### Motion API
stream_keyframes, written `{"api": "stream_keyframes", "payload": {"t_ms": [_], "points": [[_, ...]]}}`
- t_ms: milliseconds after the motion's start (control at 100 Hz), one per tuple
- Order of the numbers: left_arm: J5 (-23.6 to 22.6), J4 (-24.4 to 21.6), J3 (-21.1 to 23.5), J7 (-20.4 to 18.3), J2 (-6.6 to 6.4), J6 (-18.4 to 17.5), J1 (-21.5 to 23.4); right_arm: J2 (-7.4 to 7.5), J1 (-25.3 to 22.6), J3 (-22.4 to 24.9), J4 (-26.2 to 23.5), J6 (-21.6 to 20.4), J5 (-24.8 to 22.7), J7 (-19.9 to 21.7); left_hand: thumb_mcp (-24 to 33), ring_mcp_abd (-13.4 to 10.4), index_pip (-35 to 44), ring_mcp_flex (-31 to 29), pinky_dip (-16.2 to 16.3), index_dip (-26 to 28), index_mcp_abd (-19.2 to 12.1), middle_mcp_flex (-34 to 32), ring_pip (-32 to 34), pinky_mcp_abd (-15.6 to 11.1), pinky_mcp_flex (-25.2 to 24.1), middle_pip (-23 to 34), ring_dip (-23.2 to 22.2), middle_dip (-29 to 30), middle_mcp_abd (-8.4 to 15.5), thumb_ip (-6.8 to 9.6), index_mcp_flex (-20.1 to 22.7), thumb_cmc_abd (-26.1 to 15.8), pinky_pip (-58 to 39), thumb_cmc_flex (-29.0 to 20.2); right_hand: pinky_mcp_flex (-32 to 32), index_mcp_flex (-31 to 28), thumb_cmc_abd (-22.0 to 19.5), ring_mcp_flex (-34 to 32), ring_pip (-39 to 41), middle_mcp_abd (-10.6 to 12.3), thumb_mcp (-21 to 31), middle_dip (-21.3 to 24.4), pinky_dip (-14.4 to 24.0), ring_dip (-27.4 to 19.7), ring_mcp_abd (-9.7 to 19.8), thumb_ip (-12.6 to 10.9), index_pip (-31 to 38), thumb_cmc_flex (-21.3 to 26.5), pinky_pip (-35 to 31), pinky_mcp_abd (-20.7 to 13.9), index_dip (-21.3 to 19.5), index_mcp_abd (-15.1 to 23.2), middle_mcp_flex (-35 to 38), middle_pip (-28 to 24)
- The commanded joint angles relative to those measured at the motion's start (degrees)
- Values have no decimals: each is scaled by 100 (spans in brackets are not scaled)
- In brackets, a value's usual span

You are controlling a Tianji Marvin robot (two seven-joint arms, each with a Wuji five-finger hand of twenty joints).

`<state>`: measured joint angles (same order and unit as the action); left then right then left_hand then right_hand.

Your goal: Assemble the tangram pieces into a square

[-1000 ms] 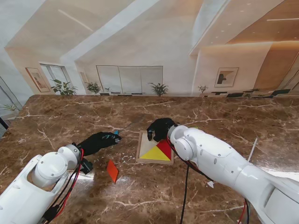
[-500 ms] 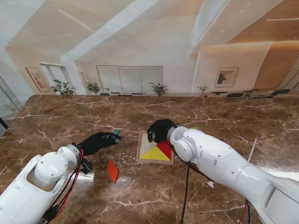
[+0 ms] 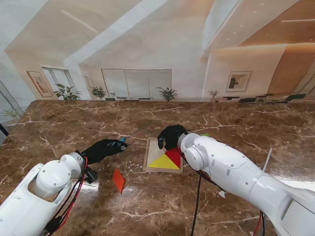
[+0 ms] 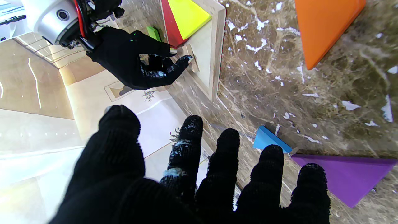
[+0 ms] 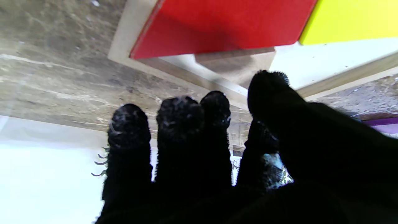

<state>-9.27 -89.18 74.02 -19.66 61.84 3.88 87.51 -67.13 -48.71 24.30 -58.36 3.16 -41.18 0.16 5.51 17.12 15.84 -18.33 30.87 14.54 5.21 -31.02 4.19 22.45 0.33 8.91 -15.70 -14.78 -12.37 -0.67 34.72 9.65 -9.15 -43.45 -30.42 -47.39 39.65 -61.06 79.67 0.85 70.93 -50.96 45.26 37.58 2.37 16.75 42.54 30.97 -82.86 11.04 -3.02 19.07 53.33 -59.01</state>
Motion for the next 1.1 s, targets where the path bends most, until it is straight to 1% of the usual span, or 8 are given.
{"api": "stream_keyframes", "payload": {"t_ms": [0,580,950,1090], "points": [[-21,-3,-7,-3,-6,5,31,25,-46,7,-5,58,-9,86,-119,13,-42,-43,36,-172,-3,-70,1,64,19,42,-9,-1,-38,90,65,-225,84,-37,13,149,-135,-140,270,43,185,-51,83,67,131,-51,-65,18,-302,-7,-47,47,-110,-47],[-9,-12,12,-14,-8,14,42,121,-152,173,-209,190,-129,202,-120,35,-41,-63,35,-172,2,-80,9,71,19,45,-14,-3,-36,91,66,-224,84,-39,-24,91,-132,-207,275,51,198,-32,73,57,96,-40,-34,17,-317,4,-81,-5,-32,-60],[-8,-32,25,-25,-10,36,53,52,-91,80,-105,-63,-64,55,-118,39,-45,-79,35,-173,7,-85,15,73,18,45,-19,-5,-39,90,66,-220,85,-43,-13,120,-101,-198,278,39,232,-25,68,58,90,-39,-118,3,-314,9,-67,206,-63,-26],[-4,-34,28,-27,-10,37,57,87,-81,42,-156,-3,-200,57,-120,34,-42,-91,36,-172,1,-91,19,79,22,48,-24,-6,-38,89,76,-223,83,-39,51,193,-157,-116,291,59,201,-63,66,73,152,-28,-208,5,-298,-52,-117,210,-257,-10]]}}
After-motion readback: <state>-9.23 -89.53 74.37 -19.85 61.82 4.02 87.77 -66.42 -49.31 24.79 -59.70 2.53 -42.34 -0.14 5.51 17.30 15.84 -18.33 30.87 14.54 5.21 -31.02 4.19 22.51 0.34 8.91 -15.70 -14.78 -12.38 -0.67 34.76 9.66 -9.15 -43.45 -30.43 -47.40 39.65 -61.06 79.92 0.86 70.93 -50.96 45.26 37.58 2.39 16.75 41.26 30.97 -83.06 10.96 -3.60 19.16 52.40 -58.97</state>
